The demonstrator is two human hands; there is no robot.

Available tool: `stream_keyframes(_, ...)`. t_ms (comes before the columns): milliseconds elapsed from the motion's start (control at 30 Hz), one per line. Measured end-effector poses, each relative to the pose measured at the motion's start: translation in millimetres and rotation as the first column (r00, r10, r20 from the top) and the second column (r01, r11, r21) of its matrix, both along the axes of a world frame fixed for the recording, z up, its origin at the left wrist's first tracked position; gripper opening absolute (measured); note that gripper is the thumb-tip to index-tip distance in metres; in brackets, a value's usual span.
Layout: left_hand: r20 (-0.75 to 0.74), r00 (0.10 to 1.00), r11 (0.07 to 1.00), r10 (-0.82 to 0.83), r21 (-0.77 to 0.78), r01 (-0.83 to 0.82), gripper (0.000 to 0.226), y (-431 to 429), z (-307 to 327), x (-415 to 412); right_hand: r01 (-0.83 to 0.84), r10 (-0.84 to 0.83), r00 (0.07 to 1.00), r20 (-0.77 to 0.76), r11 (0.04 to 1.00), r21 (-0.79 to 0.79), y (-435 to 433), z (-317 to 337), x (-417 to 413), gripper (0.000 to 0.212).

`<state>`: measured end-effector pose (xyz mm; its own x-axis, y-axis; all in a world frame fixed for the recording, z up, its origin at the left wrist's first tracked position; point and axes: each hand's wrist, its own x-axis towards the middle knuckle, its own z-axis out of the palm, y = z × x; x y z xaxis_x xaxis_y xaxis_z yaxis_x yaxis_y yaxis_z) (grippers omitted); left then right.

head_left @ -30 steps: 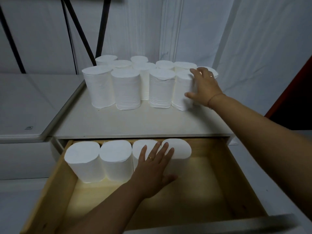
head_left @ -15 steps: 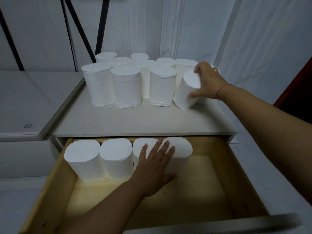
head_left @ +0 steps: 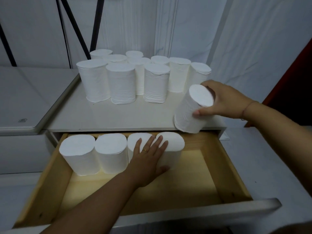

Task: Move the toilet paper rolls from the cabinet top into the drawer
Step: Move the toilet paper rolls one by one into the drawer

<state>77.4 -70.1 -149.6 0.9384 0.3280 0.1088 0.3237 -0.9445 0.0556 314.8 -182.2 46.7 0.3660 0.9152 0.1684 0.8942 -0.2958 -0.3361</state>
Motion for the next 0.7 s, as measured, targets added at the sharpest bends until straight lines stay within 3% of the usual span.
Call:
stream_keyframes(133,-0.02,1.0,1.0,0.008,0.013,-0.008,0.078,-2.1,1.4,-0.5,-0.026,0.02,0.998,-0.067,0.996,-0.08,-35.9,-7.9,-10.1,0.081)
stream_keyframes(400,-0.038,0.999,1.0,0.021,-0.018,-0.022,0.078,-7.6,9.5,-2.1,0.001,0.0,1.0,0.01,0.987,-0.158,-54.4,-24.9,-8.1,0.083)
stream_keyframes(533,-0.041,0.999,0.999,0.023,-0.025,-0.024,0.078,-9.5,11.2,-3.3,0.064,-0.047,0.995,0.084,0.974,-0.219,-46.2,-58.8,-11.8,0.086)
stream_keyframes(700,-0.042,0.999,0.999,0.028,-0.026,-0.029,0.077,-10.3,11.7,-3.0,0.136,-0.134,0.991,0.023,0.959,-0.25,-31.0,-103.8,-15.6,0.088)
